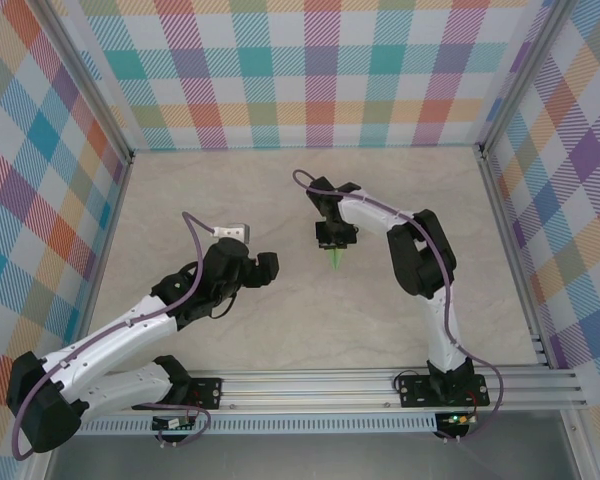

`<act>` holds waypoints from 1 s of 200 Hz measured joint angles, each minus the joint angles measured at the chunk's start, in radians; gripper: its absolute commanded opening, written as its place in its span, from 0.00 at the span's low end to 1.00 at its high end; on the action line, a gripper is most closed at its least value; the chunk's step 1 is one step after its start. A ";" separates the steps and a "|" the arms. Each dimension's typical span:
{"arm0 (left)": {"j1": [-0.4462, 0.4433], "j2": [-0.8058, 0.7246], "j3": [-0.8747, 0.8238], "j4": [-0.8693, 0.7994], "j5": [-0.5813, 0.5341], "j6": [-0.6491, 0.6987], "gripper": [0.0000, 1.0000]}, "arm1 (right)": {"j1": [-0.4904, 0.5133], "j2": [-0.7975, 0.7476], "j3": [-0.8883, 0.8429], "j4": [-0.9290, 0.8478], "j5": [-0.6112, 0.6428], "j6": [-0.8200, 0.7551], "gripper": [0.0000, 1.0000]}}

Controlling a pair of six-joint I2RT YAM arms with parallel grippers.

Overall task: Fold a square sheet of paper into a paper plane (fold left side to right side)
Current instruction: Place the paper plane at the center of the table.

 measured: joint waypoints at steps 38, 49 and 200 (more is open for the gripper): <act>0.000 0.010 -0.001 0.003 -0.002 -0.001 0.83 | -0.001 0.005 0.000 0.002 -0.019 0.000 0.29; 0.000 0.016 -0.001 0.003 -0.002 -0.003 0.83 | -0.001 0.005 0.000 0.003 -0.023 -0.001 0.29; 0.000 0.049 -0.001 0.004 0.014 -0.003 0.89 | 0.002 -0.023 0.000 -0.037 -0.015 -0.015 0.46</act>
